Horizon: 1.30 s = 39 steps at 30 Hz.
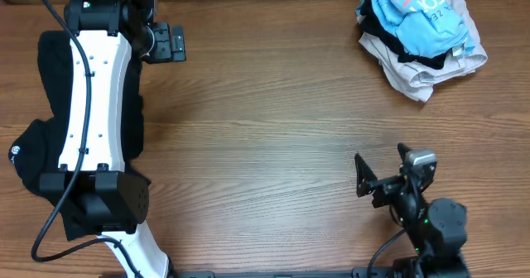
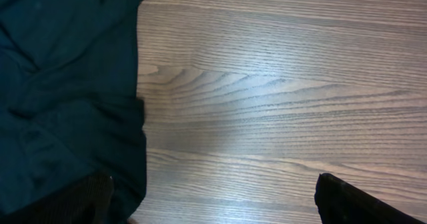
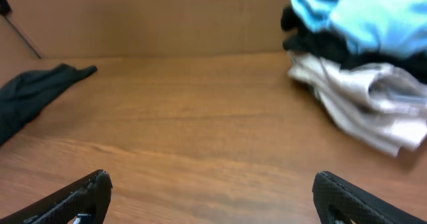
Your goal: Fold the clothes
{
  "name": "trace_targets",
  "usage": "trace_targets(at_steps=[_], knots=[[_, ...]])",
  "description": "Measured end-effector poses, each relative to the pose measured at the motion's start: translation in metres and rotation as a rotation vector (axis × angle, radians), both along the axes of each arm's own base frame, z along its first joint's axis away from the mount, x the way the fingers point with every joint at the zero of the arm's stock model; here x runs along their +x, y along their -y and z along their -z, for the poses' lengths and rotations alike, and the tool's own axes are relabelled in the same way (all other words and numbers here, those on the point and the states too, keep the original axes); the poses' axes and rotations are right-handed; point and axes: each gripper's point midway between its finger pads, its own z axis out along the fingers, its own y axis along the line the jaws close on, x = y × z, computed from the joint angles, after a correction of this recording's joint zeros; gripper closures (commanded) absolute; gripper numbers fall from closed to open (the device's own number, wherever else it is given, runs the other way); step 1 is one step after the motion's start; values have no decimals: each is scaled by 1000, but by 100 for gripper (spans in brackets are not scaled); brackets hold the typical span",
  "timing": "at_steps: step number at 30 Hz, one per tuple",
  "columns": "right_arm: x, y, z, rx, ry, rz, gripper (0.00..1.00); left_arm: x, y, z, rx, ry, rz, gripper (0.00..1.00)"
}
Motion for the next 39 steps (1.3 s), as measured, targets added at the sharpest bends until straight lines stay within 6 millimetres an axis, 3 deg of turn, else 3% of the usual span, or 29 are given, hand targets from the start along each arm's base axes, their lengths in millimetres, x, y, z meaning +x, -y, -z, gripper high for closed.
trace_targets(at_steps=[2, 4, 20, 35, 39], knots=[[-1, 0, 13, 4, 22, 1, 0, 0, 0, 0, 0, 0, 0, 0], [-1, 0, 14, 11, 57, 0, 0, 0, 0, 0, 0, 1, 0, 0], [-3, 0, -4, 27, 171, 0, 0, 0, 0, 0, 0, 1, 0, 0], [-3, 0, -4, 26, 171, 1, 0, 0, 0, 0, 0, 1, 0, 0], [-3, 0, -4, 27, 171, 1, 0, -5, 2, -11, 0, 24, 5, 0]])
